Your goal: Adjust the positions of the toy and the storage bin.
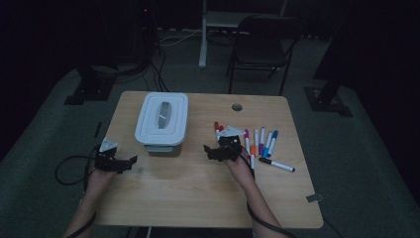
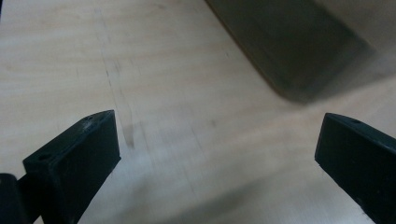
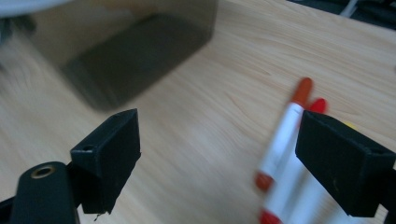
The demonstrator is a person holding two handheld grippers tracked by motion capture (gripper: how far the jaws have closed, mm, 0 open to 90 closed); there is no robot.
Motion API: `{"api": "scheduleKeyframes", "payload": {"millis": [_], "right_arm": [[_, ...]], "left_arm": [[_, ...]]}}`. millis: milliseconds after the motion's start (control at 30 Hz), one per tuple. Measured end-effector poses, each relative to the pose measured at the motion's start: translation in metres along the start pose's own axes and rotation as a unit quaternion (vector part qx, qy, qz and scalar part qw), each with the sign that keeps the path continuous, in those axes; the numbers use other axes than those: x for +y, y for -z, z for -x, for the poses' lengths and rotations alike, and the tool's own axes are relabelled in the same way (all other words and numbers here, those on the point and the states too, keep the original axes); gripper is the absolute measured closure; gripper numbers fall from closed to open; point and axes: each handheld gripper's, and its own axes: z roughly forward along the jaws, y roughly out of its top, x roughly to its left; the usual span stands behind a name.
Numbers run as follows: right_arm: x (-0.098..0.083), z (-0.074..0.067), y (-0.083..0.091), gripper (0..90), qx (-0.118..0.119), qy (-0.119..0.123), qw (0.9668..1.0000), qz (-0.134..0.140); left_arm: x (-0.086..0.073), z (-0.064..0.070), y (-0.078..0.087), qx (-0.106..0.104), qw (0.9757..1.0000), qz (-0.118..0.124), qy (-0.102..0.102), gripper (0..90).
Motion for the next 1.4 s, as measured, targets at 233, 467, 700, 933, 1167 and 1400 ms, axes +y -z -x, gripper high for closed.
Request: {"api": "scheduleKeyframes", "payload": {"millis": [233, 467, 700, 933, 1167, 1400], "right_arm": [[0.010, -0.004, -0.033, 13.4, -0.030, -0.022, 0.9993, 0.000], [0.019, -0.012, -0.066, 13.8, -0.021, -0.032, 0.9992, -0.013], [0.033, -0.007, -0.084, 13.6, -0.012, -0.053, 0.9985, -0.006], [0.042, 0.002, -0.106, 13.5, -0.037, -0.071, 0.9964, -0.027], [0.041, 0.001, -0.119, 13.4, -0.027, -0.075, 0.9963, -0.032], [0.044, 0.002, -0.115, 15.0, -0.017, -0.076, 0.9964, -0.034]], "left_arm": [[0.014, -0.017, -0.020, 0.002, 0.9997, 0.009, 0.025, 0.7], [0.029, -0.033, -0.045, 0.002, 0.9996, -0.002, 0.029, 0.7], [0.046, -0.047, -0.061, 0.006, 0.9995, -0.018, 0.024, 0.7], [0.066, -0.048, -0.071, 0.008, 0.9995, -0.030, 0.004, 0.7], [0.083, -0.036, -0.080, -0.010, 0.9996, -0.021, -0.014, 0.7], [0.082, -0.029, -0.078, -0.002, 0.9999, -0.015, -0.007, 3.0]]}}
